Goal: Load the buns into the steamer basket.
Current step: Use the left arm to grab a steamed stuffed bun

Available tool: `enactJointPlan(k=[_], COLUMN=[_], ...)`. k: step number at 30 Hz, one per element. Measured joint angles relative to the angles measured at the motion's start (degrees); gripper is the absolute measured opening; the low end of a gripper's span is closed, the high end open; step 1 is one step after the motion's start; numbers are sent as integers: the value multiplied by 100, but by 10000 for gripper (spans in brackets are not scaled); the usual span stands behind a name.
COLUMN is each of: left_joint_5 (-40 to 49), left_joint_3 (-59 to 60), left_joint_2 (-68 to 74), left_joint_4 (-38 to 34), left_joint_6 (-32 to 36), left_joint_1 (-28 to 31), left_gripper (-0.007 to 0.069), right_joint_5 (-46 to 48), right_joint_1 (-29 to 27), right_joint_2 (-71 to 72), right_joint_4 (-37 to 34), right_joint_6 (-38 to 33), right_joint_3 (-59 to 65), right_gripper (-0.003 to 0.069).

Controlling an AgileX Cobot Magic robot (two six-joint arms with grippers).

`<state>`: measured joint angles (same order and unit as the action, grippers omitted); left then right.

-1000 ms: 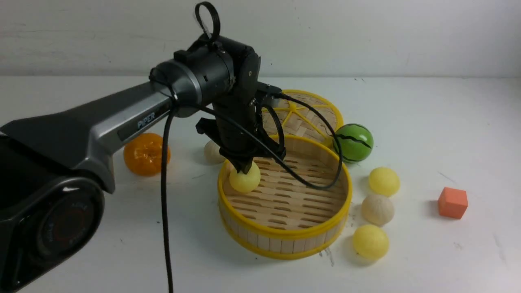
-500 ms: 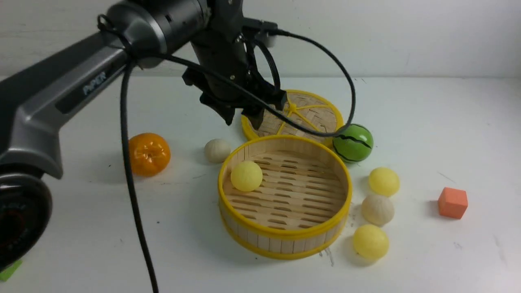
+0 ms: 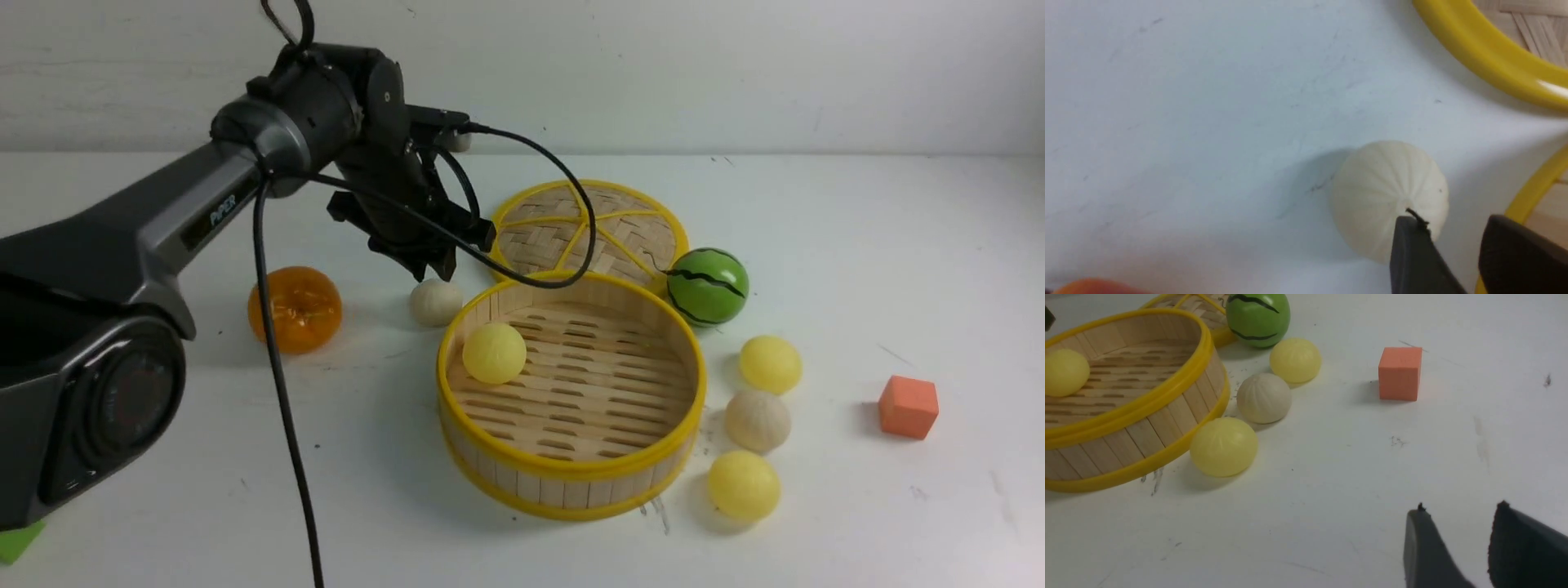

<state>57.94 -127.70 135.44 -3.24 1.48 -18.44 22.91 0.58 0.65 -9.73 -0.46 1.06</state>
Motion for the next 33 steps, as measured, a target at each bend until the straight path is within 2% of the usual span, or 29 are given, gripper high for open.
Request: enactJointPlan(k=[3, 8, 16, 27, 33], left_joint_5=[-188, -318, -347, -90, -37], left_joint_3=[-199, -212, -224, -251, -251], left_joint_2=[255, 371, 401, 401, 418], left_joint_4=[0, 86, 16, -67, -67], left_joint_6=[4, -1, -1, -1, -1], left_joint_1=[20, 78, 124, 124, 124], left_gripper=[298, 300, 255, 246, 194], right_joint_5=[0, 0, 0, 0, 0], right_joint_1=[0, 0, 0, 0, 0], right_joint_2=[0, 0, 0, 0, 0], right_joint_4=[0, 0, 0, 0, 0], right_joint_6=[0, 0, 0, 0, 0], right_joint_3=[0, 0, 0, 0, 0], right_gripper=[239, 239, 239, 239, 239])
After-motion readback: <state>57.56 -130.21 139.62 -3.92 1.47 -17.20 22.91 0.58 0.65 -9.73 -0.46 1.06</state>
